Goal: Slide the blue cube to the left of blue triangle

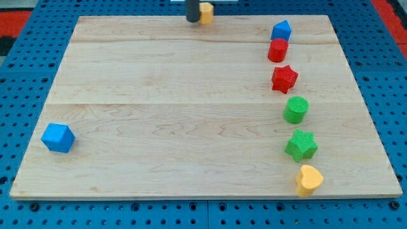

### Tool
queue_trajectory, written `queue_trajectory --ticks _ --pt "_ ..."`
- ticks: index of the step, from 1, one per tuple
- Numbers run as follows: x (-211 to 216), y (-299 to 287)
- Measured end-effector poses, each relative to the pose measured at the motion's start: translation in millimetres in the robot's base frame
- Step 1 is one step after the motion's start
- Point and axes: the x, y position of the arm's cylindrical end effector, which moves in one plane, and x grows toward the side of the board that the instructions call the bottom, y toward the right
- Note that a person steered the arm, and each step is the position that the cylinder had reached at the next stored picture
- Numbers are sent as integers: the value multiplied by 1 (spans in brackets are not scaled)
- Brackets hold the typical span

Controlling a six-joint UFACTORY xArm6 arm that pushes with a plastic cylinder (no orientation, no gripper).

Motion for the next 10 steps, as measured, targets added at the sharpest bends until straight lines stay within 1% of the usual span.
queue_trajectory --ticks 1,2,3,4,5,6,7,8,9,10 --pt "-2 45" --pt "-2 55" --pt "4 34" --pt "50 -18" --pt "111 -24" --pt "160 -24" --pt "218 -31" --pt "272 -53" --pt "317 -90" --pt "362 -139"
